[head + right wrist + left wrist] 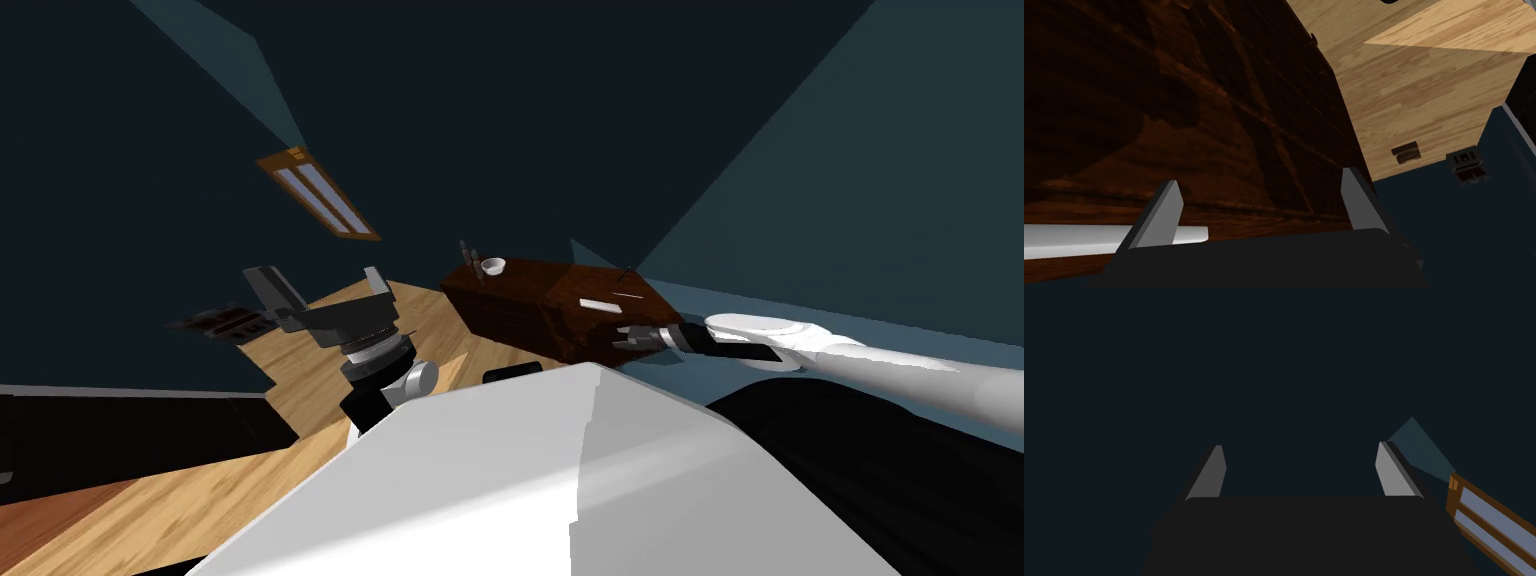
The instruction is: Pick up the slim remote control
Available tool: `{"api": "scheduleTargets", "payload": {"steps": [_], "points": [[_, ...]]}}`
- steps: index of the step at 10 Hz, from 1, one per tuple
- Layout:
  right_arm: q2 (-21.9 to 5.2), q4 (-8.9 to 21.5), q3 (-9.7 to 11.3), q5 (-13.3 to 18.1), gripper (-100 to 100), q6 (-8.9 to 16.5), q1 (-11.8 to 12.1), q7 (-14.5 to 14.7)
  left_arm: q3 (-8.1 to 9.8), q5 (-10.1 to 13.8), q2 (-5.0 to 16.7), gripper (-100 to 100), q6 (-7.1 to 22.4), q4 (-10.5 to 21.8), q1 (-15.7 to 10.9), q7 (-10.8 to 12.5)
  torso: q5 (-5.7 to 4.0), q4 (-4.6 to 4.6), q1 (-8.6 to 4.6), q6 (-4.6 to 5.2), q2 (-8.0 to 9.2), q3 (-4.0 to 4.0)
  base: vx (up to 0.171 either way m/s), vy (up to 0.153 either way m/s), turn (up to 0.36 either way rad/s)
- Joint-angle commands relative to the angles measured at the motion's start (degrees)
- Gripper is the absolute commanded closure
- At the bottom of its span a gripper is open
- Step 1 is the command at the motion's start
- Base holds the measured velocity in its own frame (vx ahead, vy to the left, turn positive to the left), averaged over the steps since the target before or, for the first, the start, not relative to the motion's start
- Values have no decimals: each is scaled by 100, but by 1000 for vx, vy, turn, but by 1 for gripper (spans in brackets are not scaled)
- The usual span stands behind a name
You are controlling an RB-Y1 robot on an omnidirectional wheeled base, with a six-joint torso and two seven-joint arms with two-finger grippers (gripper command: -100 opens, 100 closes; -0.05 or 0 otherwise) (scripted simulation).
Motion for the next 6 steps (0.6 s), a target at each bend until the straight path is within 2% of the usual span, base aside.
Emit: {"api": "scheduleTargets", "payload": {"steps": [1,2,3,4,5,6], "points": [[-258,38,-81,-1,-100,-16,153,1,0,0,0,0,0,0,0,0,0,0,0,0,0,0,37,22,112],[-427,214,-8,125,-100,-30,173,-17,1,0,0,0,0,0,1,0,1,1,-2,9,4,2,35,24,232],[-521,214,-8,125,-100,-30,173,-17,0,0,0,0,0,0,0,0,1,1,-1,2,4,2,30,15,146],[-724,377,69,246,-100,-40,193,-36,1,0,0,0,0,0,1,0,0,2,-3,8,6,3,47,21,245],[-758,377,69,246,-100,-40,193,-36,0,0,0,0,0,0,0,0,0,1,-2,3,1,1,44,10,127],[-952,524,152,362,-100,-47,215,-54,1,0,0,0,0,0,1,0,-1,1,-5,9,2,1,43,18,265]]}}
